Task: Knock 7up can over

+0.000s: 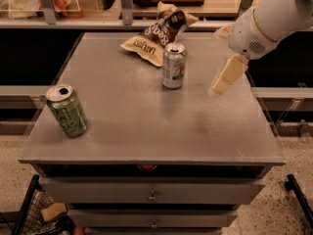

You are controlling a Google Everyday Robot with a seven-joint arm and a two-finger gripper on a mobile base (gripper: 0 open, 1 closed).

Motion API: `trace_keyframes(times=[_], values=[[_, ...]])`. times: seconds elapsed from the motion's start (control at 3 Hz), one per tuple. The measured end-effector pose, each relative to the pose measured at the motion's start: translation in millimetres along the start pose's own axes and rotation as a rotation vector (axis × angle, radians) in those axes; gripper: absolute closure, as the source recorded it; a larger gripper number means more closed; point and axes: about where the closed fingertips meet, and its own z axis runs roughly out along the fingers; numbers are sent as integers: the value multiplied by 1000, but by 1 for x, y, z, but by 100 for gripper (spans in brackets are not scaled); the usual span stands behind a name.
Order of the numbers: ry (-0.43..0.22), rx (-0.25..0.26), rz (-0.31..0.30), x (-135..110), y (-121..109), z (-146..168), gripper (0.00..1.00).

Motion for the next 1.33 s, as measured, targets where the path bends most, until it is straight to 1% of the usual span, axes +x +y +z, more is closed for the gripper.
trace_keyframes(times=[0.33,0.67,1.0,1.33], values=[[-104,-31,7,-16,-11,28,0],[-192,-66,26,-26,-19,55,0],[-269,-98,57,-33,-28,81,0],[-342,-129,83,-41,-34,98,0]])
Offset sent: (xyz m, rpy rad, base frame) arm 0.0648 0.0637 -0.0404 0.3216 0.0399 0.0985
